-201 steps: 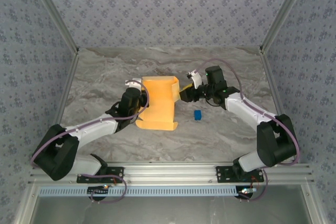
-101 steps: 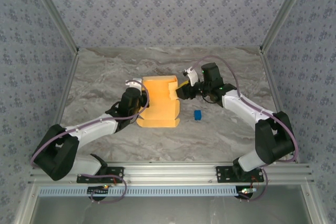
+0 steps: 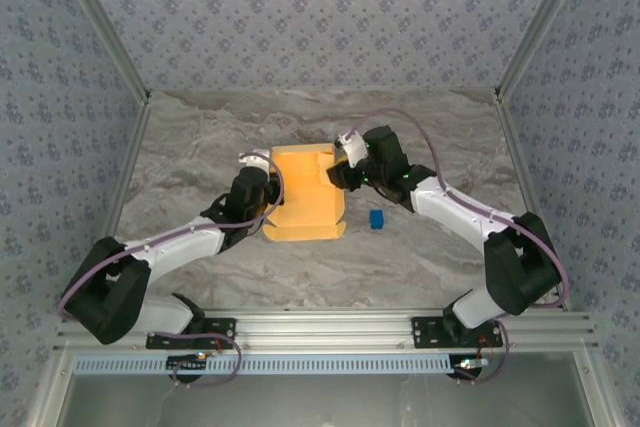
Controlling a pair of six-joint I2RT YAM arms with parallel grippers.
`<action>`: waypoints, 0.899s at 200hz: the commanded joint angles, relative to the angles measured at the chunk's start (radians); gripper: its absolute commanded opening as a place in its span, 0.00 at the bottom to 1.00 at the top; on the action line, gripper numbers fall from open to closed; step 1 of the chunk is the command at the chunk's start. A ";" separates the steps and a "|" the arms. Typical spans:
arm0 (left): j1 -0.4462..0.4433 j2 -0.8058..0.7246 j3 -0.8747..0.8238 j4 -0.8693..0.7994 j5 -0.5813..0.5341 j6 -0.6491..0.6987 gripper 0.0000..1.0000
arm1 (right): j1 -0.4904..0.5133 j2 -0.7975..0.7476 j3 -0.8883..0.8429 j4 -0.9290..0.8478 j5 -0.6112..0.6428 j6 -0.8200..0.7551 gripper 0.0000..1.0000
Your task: Fold the paper box
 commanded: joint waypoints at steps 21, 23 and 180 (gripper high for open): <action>-0.005 -0.006 0.031 0.010 0.024 -0.014 0.01 | 0.082 0.020 0.051 -0.014 0.435 0.124 0.27; -0.005 -0.005 0.032 0.011 0.024 -0.014 0.01 | 0.087 0.022 0.055 -0.015 0.455 0.138 0.26; -0.004 -0.004 0.035 0.009 0.016 -0.029 0.00 | 0.307 0.245 0.350 -0.417 1.197 0.361 0.16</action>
